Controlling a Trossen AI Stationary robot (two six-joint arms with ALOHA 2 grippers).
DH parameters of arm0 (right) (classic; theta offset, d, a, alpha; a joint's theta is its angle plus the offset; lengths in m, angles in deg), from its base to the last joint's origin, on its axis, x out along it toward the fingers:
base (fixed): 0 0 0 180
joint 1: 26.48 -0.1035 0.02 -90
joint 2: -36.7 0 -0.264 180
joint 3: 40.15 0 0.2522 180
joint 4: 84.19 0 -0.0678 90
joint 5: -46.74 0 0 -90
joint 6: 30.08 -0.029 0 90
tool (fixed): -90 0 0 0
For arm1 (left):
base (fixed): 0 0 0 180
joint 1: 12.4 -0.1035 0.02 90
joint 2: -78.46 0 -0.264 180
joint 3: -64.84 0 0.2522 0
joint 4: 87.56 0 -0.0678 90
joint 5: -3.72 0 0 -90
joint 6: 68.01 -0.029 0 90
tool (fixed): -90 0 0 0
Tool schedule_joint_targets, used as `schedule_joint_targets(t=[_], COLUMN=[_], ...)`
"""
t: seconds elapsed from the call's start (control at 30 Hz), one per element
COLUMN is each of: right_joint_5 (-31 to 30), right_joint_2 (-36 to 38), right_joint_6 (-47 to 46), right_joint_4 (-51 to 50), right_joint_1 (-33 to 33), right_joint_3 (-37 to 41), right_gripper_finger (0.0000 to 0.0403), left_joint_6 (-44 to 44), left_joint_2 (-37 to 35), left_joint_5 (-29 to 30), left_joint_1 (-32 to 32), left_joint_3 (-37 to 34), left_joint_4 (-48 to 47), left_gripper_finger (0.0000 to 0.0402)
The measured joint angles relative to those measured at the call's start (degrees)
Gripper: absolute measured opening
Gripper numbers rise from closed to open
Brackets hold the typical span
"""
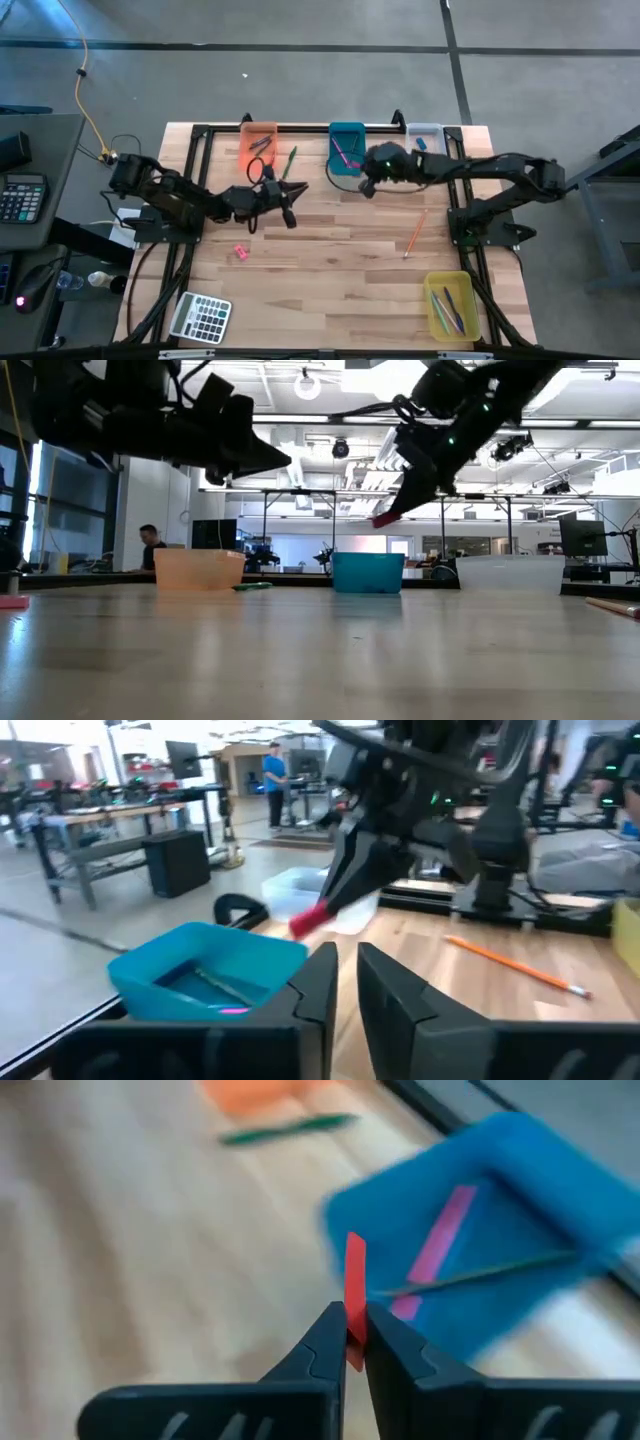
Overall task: Sort crayons/erasers/pens/pencils in bins
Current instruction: Put the orange eraser into the transparent bin
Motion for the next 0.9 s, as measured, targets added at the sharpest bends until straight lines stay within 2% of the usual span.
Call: schedule_joint_targets(t=[0.23, 0.43, 0.57, 0.73, 0.9], right_joint_5=[-12.71, -18.82, -19.34, -18.64, -18.27], right_joint_2=[0.07, 0.07, 0.09, 0.07, 0.07], right_joint_6=[3.63, -0.45, -1.38, 2.23, 3.18], right_joint_4=[-26.13, -43.29, -44.37, -37.44, -31.76], right_joint_1=[5.27, 14.25, 21.62, 28.0, 31.67], right_joint_3=[-13.44, -16.93, -12.76, -5.8, -1.99], right_gripper_finger=[0.0012, 0.0012, 0.0012, 0.0012, 0.0012], left_joint_6=[2.87, 2.8, 2.3, 2.23, 2.26], left_joint_2=[0.0, 0.01, 0.02, 0.02, 0.04], left_joint_5=[-2.89, -4.63, -7.72, -8.27, -9.17], left_joint_1=[-4.26, -5.05, -5.04, -5.04, -5.04], left_joint_3=[-0.13, -0.13, -0.13, -0.13, -0.13], left_joint_4=[0.26, 0.22, 0.2, 0.16, 0.09], left_gripper_finger=[0.0002, 0.0001, 0.0, 0.0, 0.0])
